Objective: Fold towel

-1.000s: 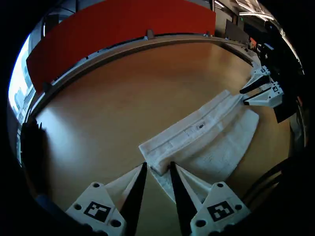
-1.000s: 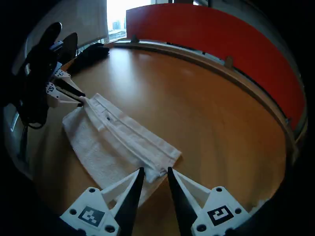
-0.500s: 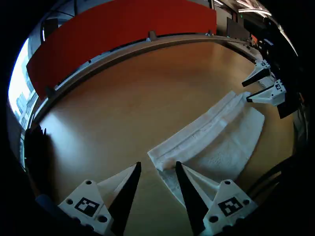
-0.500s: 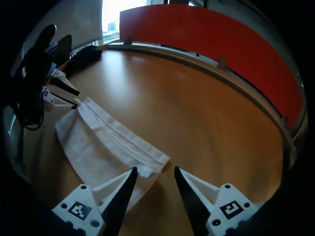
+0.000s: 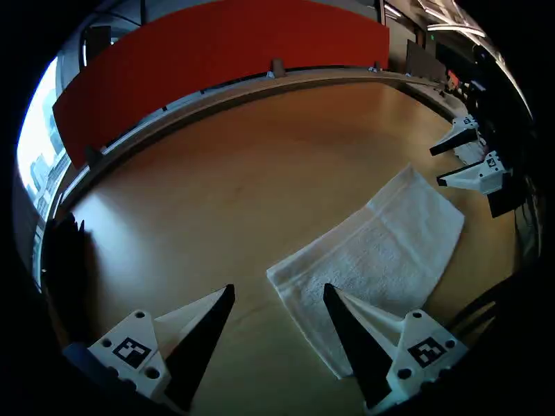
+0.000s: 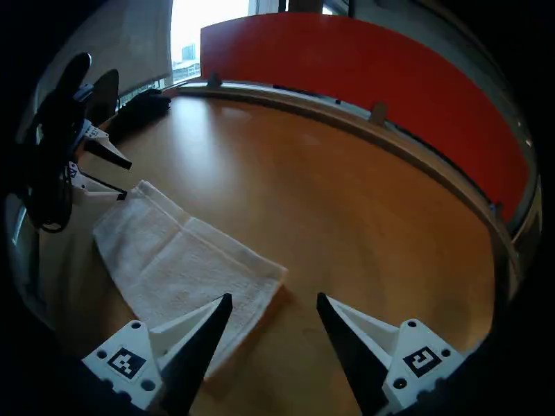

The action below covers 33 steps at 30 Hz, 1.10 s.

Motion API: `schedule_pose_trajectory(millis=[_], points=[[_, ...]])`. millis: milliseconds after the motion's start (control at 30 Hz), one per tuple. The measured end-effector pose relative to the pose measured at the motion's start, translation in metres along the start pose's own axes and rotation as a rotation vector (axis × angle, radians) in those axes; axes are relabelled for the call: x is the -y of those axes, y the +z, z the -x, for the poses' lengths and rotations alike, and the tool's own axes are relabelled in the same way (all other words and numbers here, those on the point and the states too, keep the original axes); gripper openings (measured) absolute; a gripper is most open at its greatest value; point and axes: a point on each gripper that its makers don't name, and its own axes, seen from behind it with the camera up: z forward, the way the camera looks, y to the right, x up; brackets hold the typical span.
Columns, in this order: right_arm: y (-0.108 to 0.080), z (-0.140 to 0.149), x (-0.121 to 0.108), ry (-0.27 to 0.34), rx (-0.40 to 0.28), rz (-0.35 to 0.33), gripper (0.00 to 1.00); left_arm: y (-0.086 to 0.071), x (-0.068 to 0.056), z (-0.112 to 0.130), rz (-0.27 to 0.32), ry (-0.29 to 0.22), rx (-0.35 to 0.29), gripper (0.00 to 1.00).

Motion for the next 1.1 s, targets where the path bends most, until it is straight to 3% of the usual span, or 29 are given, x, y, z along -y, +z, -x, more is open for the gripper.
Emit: schedule_pose_trajectory(millis=[1100], points=[[-0.043,0.023,0.036,0.014,-0.022,-0.042,0.94,-0.049,-0.009,0.037,-0.047,-0.145,-0.041,0.95]])
